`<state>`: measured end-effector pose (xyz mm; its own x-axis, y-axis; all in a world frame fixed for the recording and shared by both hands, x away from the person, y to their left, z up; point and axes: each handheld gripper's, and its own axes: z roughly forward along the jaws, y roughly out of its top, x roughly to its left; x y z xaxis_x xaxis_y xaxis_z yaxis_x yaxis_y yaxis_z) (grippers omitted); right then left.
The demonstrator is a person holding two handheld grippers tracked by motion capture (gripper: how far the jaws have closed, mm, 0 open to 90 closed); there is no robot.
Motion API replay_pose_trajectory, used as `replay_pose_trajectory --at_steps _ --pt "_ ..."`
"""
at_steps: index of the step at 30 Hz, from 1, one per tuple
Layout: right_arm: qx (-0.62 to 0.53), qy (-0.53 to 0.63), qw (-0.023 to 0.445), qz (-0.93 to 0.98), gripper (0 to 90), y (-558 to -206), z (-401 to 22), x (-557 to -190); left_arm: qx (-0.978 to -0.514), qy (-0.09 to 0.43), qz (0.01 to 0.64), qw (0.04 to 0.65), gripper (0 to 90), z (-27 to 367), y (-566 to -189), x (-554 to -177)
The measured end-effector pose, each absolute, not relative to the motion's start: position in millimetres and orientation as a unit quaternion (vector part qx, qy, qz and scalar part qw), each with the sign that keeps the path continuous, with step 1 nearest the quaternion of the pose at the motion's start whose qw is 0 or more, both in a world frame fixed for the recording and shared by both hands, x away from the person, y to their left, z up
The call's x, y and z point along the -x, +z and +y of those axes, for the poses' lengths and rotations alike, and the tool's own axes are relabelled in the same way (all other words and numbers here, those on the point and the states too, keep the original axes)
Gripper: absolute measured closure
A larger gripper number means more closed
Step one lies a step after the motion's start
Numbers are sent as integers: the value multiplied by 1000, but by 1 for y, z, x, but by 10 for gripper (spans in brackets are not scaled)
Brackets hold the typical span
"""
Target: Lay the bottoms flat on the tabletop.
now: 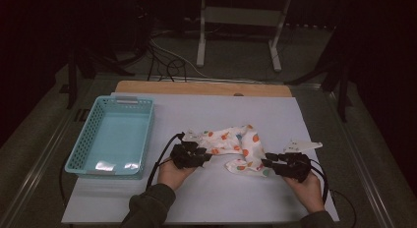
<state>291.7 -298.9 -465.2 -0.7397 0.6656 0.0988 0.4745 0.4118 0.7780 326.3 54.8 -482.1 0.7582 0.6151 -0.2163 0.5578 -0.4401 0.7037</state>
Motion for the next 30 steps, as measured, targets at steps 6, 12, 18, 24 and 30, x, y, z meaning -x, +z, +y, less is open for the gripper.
replay_pose_trajectory --at_steps 6,12,18,24,30 --pt "-338 421 111 835 625 -464 -303 -288 -858 35 350 374 660 53 -497 -328" --pt "-313 428 98 842 604 -467 -292 -283 -868 43 362 339 660 56 -509 -331" --pt "-283 413 78 862 599 -481 -265 -286 -866 53 368 335 701 55 -513 -331" --pt "-284 379 63 879 599 -507 -239 -298 -865 55 368 336 856 52 -514 -332" --pt "-288 368 75 881 652 -517 -234 -303 -867 30 356 347 885 53 -512 -331"
